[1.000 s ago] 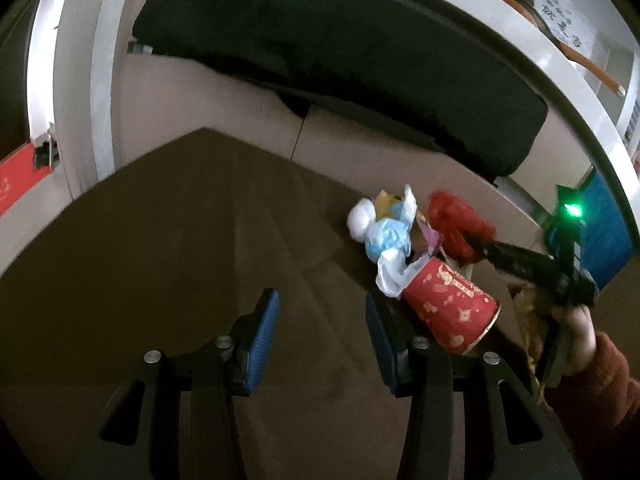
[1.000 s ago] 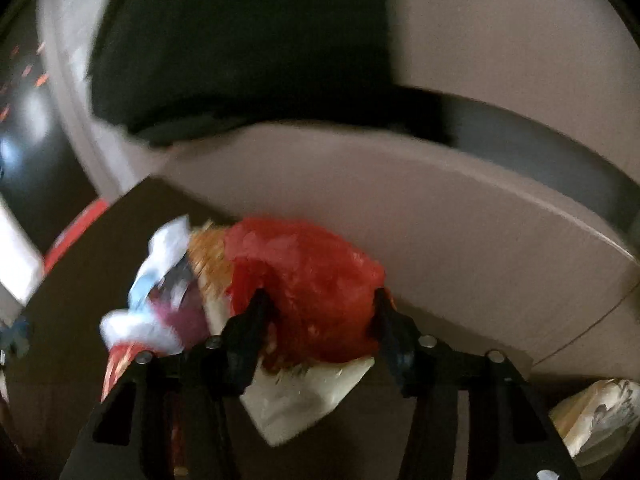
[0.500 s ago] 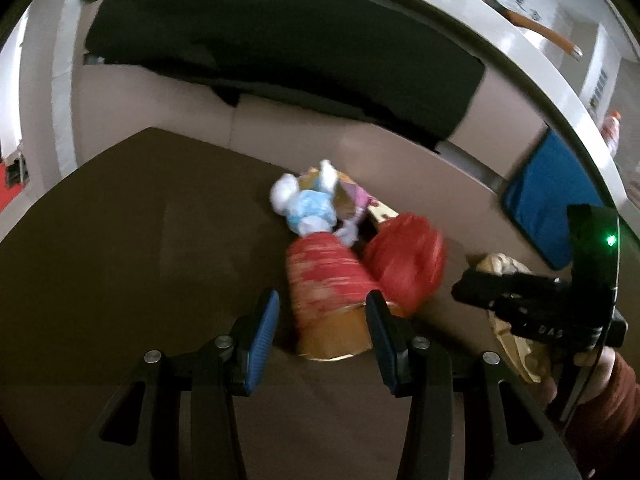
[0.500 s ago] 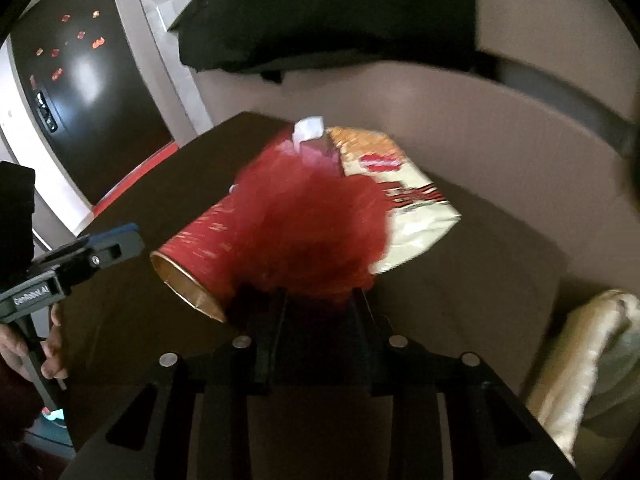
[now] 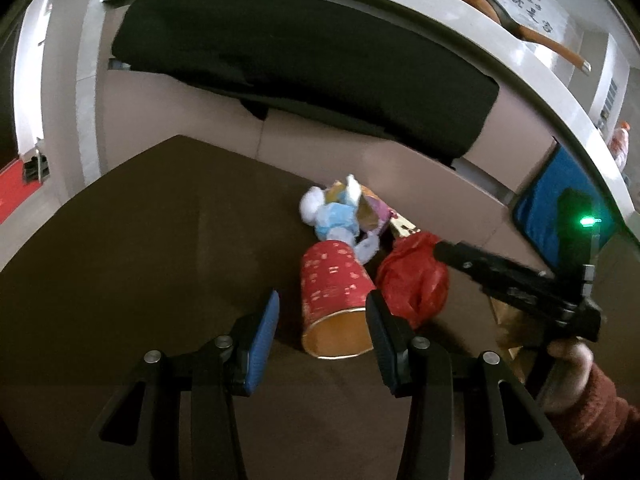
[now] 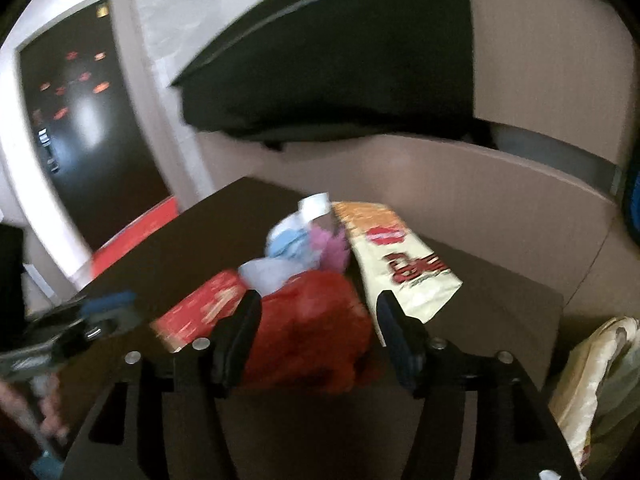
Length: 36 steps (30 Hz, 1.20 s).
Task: Collect trash
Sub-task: 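Grasp the red plastic bag with the right gripper while the left gripper grasps the red paper cup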
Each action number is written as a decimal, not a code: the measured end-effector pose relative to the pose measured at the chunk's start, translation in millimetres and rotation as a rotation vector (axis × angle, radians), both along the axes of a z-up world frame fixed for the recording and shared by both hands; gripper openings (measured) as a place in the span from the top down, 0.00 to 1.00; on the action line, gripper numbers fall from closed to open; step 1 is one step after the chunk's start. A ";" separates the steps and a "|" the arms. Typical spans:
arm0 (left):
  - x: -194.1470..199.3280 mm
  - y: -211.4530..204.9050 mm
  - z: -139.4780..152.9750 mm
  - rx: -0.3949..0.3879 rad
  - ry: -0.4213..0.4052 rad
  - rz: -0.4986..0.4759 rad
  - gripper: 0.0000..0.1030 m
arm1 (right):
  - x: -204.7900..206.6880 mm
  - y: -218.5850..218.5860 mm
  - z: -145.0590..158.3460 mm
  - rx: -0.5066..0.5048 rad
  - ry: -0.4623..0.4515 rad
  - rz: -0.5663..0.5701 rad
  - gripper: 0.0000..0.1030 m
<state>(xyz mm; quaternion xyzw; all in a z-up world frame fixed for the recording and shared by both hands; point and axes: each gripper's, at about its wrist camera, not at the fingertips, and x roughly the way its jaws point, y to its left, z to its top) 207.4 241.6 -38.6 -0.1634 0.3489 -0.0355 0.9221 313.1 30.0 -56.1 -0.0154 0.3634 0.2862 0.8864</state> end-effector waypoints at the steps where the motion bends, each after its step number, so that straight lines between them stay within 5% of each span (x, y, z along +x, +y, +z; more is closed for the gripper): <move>1: -1.8 3.2 0.2 0.000 -0.001 0.004 0.55 | 4.2 -1.1 -5.6 0.007 0.025 -0.007 0.44; 5: -2.2 13.6 -3.7 -0.010 0.006 0.025 0.55 | 18.6 -4.6 -31.0 0.180 0.212 0.039 0.34; 8: -1.3 19.7 -7.2 -0.037 0.014 0.037 0.55 | 17.5 3.3 -36.1 0.214 0.249 0.076 0.33; 14: -6.4 24.0 -8.8 -0.009 0.010 0.052 0.55 | 5.0 39.8 -32.9 0.137 0.195 0.163 0.32; 20: -8.9 27.4 -13.6 -0.081 0.024 0.062 0.55 | 4.1 56.4 -36.5 0.141 0.218 0.246 0.40; 22: -8.1 21.2 -13.0 -0.097 0.029 0.038 0.55 | 2.3 45.9 -29.4 0.151 0.205 0.231 0.48; 27: 0.3 1.8 -9.5 -0.125 0.036 -0.008 0.55 | -3.9 -3.1 -8.7 0.120 0.114 0.099 0.50; 36: 43.6 -18.0 -23.1 -0.206 0.116 0.152 0.57 | -23.8 -50.5 6.1 0.092 0.065 0.024 0.50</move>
